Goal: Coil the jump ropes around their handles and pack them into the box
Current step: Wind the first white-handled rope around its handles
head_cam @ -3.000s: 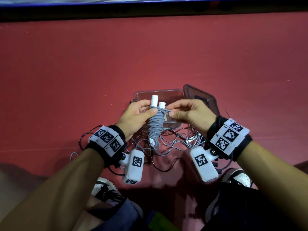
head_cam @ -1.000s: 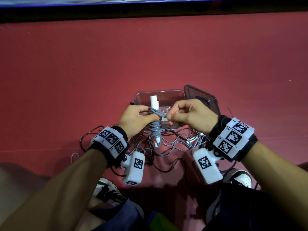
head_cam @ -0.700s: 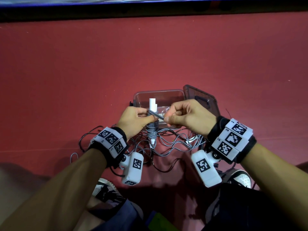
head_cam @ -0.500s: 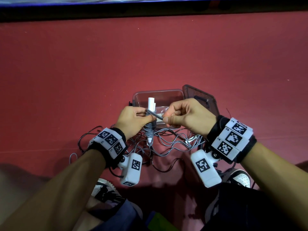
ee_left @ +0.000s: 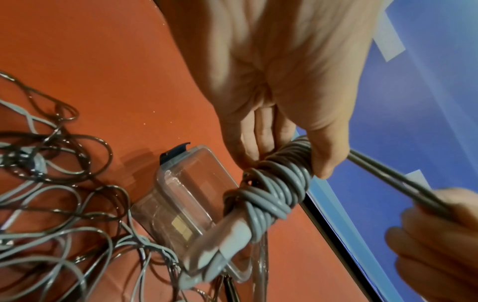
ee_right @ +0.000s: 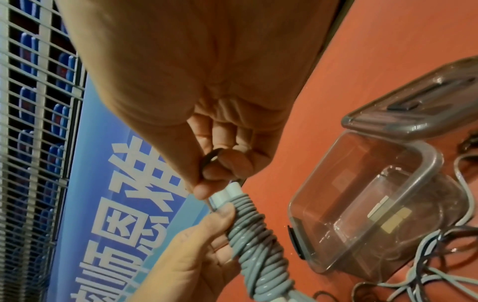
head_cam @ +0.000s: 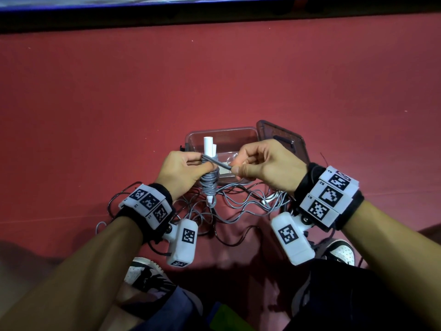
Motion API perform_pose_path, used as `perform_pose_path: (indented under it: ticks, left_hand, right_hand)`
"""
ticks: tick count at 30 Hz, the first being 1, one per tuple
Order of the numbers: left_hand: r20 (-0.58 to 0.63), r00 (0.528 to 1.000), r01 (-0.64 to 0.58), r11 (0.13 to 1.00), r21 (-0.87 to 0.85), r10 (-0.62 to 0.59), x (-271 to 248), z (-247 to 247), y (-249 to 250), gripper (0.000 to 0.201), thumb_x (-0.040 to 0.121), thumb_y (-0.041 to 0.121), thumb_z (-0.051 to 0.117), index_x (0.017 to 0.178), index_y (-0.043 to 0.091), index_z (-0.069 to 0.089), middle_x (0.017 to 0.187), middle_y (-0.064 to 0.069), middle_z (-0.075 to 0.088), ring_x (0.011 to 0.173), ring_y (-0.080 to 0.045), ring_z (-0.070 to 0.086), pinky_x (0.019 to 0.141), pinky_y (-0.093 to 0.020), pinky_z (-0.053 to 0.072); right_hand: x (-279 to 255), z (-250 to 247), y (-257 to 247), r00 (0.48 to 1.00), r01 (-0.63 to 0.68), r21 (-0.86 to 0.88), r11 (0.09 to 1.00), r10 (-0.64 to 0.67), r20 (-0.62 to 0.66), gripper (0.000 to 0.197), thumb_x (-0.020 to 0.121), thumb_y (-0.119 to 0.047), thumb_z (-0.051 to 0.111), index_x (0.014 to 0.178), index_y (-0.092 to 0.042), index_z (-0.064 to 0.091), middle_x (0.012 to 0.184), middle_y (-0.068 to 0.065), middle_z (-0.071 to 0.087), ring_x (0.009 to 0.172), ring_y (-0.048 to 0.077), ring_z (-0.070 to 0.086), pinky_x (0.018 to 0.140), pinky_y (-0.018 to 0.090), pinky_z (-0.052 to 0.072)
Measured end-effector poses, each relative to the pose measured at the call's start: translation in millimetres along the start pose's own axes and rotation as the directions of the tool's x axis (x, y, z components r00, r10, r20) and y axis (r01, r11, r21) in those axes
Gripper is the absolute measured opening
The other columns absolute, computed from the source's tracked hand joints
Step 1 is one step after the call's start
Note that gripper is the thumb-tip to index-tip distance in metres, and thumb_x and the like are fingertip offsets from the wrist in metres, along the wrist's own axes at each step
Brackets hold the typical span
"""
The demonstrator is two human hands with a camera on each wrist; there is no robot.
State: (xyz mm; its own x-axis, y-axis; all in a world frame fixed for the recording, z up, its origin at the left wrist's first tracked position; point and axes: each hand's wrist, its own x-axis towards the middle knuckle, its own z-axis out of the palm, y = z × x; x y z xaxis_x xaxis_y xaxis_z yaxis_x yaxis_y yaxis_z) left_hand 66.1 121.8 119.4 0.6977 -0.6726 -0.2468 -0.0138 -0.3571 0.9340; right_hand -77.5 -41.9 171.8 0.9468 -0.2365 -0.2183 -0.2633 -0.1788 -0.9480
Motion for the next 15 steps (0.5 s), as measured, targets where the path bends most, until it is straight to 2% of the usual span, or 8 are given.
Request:
perform_pose_path:
  ticks: [4, 11, 13, 15]
  left_hand:
    - [0.020, 1.000, -0.017, 1.000, -0.019, 0.017, 0.3, -1.4, 3.0, 0.014, 0.086, 0.009, 0.078, 0.094, 0.020, 0.079, 0.090, 0.000, 0.079, 0.091, -0.017, 0.075, 0.085, -0.025, 0.058]
    - [0.138, 0.989, -0.025, 0.987, -0.157, 0.047, -7.2, 1.3, 9.9, 0.016, 0.090, 0.009, 0.074, 0.104, 0.014, 0.078, 0.101, -0.004, 0.079, 0.097, -0.015, 0.074, 0.085, -0.019, 0.055]
    - [0.198, 0.978, -0.028, 0.984, -0.175, 0.063, -9.1, 1.3, 12.7, 0.021, 0.091, 0.007, 0.071, 0.111, 0.010, 0.075, 0.106, -0.005, 0.078, 0.103, -0.016, 0.073, 0.090, -0.020, 0.054]
    - [0.272, 0.960, -0.017, 0.983, -0.182, 0.067, -9.8, 0.7, 13.0, 0.028, 0.091, 0.006, 0.070, 0.118, 0.005, 0.072, 0.113, -0.007, 0.076, 0.112, -0.020, 0.070, 0.101, -0.027, 0.052]
  right_hand:
    - [2.6, -5.9, 6.2, 0.999, -0.009, -0.025, 1.000, 0.008, -0.054, 0.011, 0.088, 0.000, 0.070, 0.079, -0.005, 0.069, 0.066, 0.003, 0.068, 0.068, 0.025, 0.052, 0.069, 0.039, 0.041]
    - [7.0, -9.8, 20.8, 0.991, -0.064, -0.077, 0.995, 0.054, -0.126, 0.014, 0.090, -0.005, 0.070, 0.077, -0.009, 0.067, 0.057, -0.006, 0.065, 0.050, 0.009, 0.049, 0.049, 0.020, 0.040]
    - [8.3, -10.7, 21.8, 0.988, -0.061, -0.071, 0.996, 0.050, -0.148, 0.016, 0.091, -0.005, 0.069, 0.077, -0.010, 0.065, 0.055, -0.006, 0.063, 0.048, 0.008, 0.050, 0.046, 0.019, 0.042]
    - [9.7, -10.3, 22.4, 0.986, -0.054, -0.066, 0.996, 0.043, -0.163, 0.016, 0.091, -0.004, 0.069, 0.077, -0.010, 0.064, 0.055, -0.006, 0.061, 0.046, 0.009, 0.050, 0.043, 0.019, 0.041]
